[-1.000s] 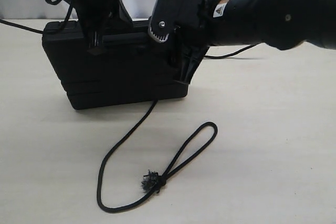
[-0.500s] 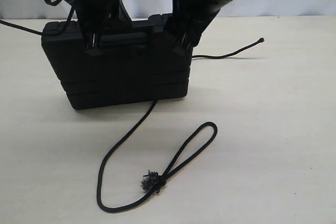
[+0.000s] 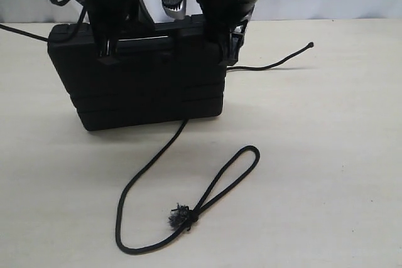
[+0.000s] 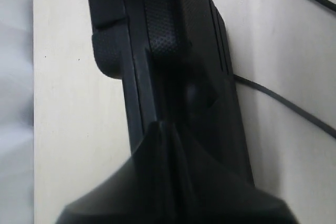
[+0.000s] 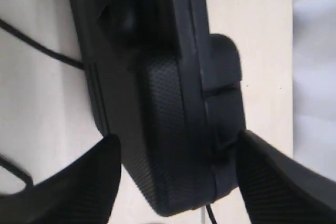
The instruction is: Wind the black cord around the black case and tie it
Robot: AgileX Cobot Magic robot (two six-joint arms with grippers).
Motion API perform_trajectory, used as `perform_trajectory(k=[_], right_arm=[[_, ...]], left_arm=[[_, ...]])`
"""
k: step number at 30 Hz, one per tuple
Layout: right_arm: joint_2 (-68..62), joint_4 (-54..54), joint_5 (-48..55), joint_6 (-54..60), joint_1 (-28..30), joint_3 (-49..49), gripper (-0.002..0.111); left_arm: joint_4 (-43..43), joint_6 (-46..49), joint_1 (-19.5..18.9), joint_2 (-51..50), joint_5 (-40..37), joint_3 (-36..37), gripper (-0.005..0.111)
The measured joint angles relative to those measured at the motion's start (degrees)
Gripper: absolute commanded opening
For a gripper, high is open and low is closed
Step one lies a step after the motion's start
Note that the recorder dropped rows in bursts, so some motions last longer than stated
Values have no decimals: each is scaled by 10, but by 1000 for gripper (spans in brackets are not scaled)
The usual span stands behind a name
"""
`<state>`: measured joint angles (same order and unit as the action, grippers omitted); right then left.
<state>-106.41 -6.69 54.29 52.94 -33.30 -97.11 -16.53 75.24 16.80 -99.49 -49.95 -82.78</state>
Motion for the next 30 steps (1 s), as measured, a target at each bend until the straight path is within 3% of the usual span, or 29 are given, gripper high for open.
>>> perform_trajectory(k=[11, 19, 23, 30], right_arm=[[-6, -9, -35, -32, 1, 0, 59], [6, -50, 34, -63, 16, 0, 55], [35, 1, 34, -50, 52, 0, 55], [41, 206, 0, 26, 128, 0, 54]], left_arm=[[19, 0, -1, 0, 5, 0, 0], [27, 1, 0, 0, 2, 0, 0], [27, 1, 0, 0, 1, 0, 0], [27, 1, 0, 0, 1, 0, 0]])
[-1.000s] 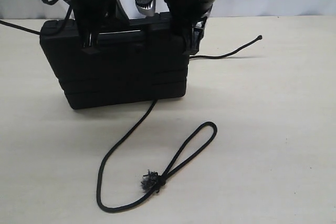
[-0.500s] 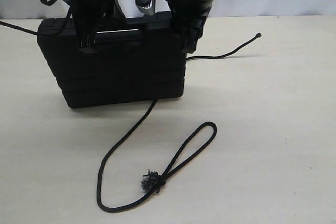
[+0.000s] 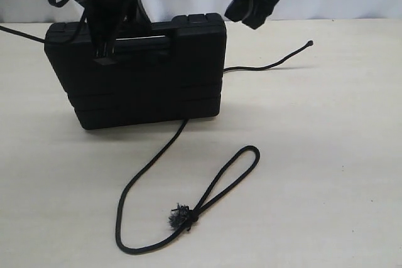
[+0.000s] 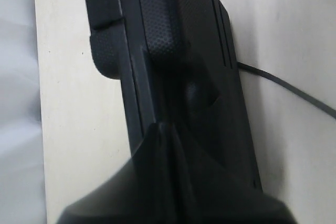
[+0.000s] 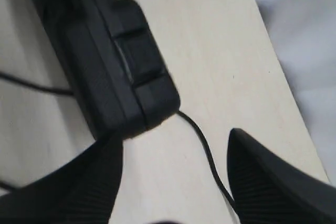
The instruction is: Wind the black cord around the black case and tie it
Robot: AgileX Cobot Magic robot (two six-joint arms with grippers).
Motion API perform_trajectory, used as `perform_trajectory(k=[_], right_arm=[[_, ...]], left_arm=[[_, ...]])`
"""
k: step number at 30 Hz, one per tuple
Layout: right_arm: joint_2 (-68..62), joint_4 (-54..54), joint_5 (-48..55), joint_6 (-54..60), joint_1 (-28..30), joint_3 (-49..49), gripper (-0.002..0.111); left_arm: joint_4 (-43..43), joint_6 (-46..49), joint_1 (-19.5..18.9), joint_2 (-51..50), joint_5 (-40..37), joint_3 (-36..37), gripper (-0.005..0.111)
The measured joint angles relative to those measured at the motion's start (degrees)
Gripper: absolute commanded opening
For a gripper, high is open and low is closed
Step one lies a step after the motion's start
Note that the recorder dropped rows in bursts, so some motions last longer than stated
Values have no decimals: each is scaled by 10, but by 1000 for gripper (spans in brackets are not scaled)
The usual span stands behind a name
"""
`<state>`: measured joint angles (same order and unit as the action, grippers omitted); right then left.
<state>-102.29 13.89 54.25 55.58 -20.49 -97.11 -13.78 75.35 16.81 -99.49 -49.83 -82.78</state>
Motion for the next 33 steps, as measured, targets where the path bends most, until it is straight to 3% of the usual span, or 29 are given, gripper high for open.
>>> perform_trajectory(k=[7, 13, 17, 21, 23, 33], right_arm=[[-48, 153, -10, 113, 33, 0, 54], [-57, 258, -37, 83, 33, 0, 54], [-57, 262, -35, 64, 33, 0, 58], [-57, 258, -22, 100, 33, 0, 80], [-57, 250, -10, 126, 32, 0, 86], [-69, 176, -45, 192, -3, 23, 87]], left_arm=[[0, 0, 0, 0, 0, 0, 0], [0, 0, 0, 0, 0, 0, 0], [0, 0, 0, 0, 0, 0, 0], [0, 0, 0, 0, 0, 0, 0], [0, 0, 0, 0, 0, 0, 0], [1, 0, 0, 0, 1, 0, 0]])
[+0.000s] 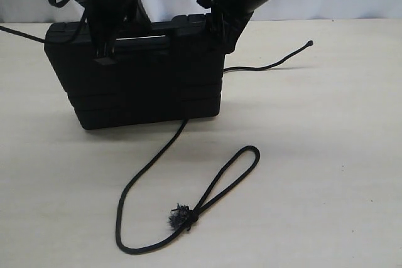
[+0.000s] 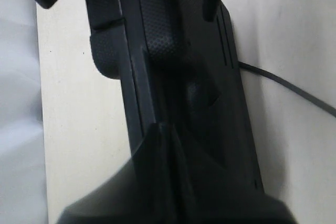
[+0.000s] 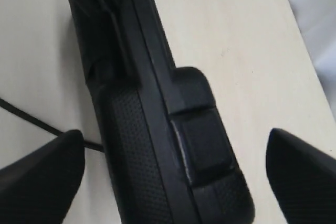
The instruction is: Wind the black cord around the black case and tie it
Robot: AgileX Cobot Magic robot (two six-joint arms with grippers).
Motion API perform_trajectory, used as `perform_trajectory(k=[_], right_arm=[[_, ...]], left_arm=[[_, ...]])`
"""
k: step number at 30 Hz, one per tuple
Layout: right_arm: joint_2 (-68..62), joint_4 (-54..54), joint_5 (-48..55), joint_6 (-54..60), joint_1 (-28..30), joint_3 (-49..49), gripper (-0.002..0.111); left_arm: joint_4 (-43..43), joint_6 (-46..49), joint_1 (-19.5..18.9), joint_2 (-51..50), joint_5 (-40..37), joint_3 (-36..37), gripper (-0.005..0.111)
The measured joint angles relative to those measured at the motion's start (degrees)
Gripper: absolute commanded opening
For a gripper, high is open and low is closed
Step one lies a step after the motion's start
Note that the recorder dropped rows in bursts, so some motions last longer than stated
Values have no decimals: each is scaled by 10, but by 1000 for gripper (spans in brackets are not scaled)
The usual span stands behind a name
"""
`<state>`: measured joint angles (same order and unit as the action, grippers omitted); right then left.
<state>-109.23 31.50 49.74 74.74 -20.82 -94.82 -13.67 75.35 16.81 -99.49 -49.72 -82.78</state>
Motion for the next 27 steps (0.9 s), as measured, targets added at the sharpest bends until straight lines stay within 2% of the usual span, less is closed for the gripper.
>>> perform_trajectory(k=[3, 5, 8, 11, 19, 22, 27], right_arm=[[-13, -7, 0, 3, 0, 2, 86], [-22, -8, 0, 4, 0, 3, 78], [-26, -3, -5, 7, 0, 3, 43], [-26, -3, -2, 9, 0, 3, 5], [-26, -18, -2, 10, 0, 3, 4], [-26, -27, -1, 21, 0, 3, 4], [-25, -36, 0, 22, 0, 3, 4]], left_arm=[[0, 0, 0, 0, 0, 0, 0], [0, 0, 0, 0, 0, 0, 0], [-3, 0, 0, 0, 0, 0, 2], [-3, 0, 0, 1, 0, 0, 13], [-1, 1, 0, -1, -10, 0, 60], [12, 1, 0, -2, -6, 1, 66], [58, 3, 6, -2, 13, 5, 66]])
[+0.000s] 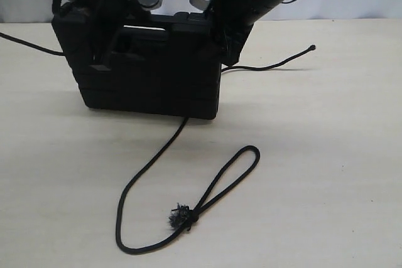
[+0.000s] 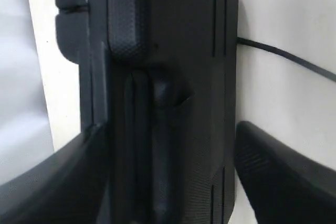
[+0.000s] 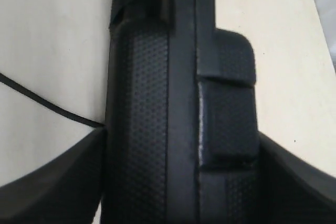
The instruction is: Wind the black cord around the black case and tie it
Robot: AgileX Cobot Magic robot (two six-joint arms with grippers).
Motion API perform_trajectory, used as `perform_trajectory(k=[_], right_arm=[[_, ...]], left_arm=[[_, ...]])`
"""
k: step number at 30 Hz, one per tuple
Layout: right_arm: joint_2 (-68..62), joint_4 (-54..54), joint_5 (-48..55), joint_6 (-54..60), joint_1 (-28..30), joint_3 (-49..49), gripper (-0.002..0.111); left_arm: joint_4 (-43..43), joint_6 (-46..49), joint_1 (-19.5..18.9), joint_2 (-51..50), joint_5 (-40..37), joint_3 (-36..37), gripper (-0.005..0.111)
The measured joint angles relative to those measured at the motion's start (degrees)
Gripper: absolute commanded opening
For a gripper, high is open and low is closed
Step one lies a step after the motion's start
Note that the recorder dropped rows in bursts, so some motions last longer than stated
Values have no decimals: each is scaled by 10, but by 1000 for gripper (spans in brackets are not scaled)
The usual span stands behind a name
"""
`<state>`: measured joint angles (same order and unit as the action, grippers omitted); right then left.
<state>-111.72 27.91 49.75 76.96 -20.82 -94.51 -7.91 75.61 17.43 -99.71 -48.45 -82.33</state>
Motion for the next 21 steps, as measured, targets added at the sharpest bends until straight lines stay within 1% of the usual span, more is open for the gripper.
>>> perform_trajectory(k=[6, 12, 15, 18, 19, 20, 21], right_arm=[[1, -1, 3, 10, 0, 0, 4], [2, -11, 10, 28, 0, 0, 4], [3, -15, 15, 33, -1, -1, 4], [3, -15, 15, 33, -1, -1, 4], [3, -15, 15, 33, -1, -1, 4], [3, -15, 15, 32, -1, -1, 4], [3, -15, 15, 32, -1, -1, 4]], left_arm=[[29, 0, 0, 1, 26, 3, 66], [41, -1, -1, 6, 36, 14, 66], [44, -4, -2, 0, 59, 16, 66], [44, -4, -2, -10, 64, 16, 66], [43, -4, -2, -15, 63, 16, 65], [43, -4, -2, -18, 63, 16, 61], [42, -4, -2, -23, 62, 16, 54]])
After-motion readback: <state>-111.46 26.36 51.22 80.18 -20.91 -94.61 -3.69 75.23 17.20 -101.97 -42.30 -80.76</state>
